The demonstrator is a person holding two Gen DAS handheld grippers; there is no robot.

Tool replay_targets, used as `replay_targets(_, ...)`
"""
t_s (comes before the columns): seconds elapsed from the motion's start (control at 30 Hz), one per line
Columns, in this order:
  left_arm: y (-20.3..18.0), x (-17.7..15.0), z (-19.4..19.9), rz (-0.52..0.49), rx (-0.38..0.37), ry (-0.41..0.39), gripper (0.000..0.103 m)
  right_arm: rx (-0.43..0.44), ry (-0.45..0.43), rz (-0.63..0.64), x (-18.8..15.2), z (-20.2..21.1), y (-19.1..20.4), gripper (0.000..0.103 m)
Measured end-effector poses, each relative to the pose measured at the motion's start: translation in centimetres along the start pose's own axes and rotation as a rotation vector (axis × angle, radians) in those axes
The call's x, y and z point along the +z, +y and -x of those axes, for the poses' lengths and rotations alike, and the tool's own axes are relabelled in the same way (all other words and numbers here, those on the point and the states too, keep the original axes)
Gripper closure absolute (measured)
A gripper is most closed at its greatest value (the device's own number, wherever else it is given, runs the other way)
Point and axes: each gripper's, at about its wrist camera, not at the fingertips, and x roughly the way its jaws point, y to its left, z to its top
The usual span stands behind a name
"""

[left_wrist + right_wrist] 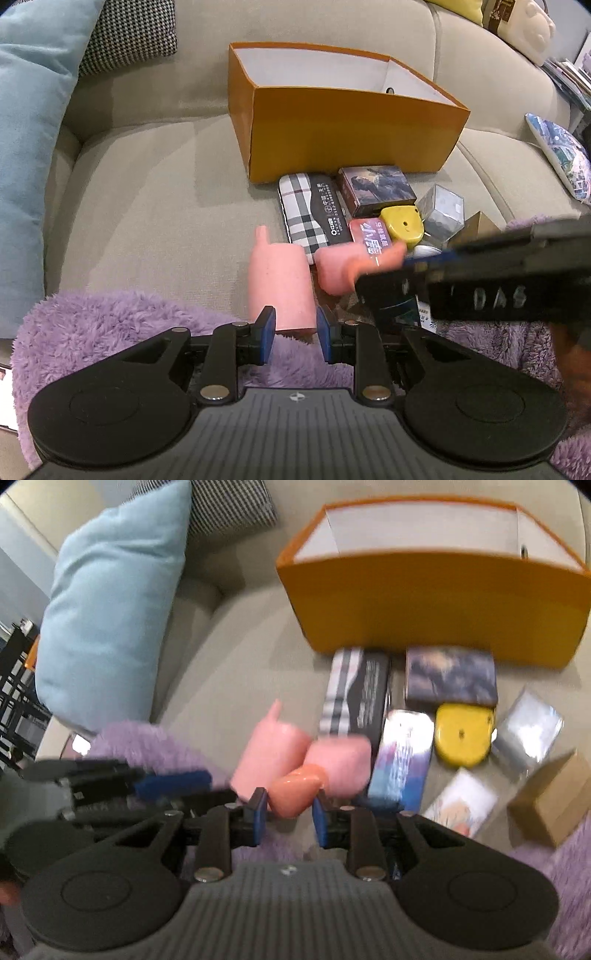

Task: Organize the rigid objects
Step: 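Close left tool on pink cup while right tool grasps pink pump bottle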

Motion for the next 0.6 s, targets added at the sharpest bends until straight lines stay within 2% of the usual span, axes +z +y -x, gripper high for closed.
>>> replay_targets(0.3, 0.1, 1.2, -1.4, 0.013, -0.004, -0.021, 0.073, -0.065, -0.125, 0.129, 2.2, -0.9, 1.3, 0.069)
replay_targets(0.43, 0.4, 1.8, -2.3, 0.031, -0.008, -0.023, 0.073, -0.128, -0.119, 0.145, 2.4, -2.0, 0.9, 0.069)
replay_targets(0.57, 0.7, 2.1, -2.8, 0.045, 0.008, -0.012, 0.073, -0.137, -0.122, 0.132, 2.5, -2.4, -0.1, 0.072)
replay_targets(0.6, 0.8, 2.2, -3.0, 0.049, 0.026, -0.001, 0.069, -0.14, -0.126, 0.129, 2.6, -2.3, -0.2, 0.072)
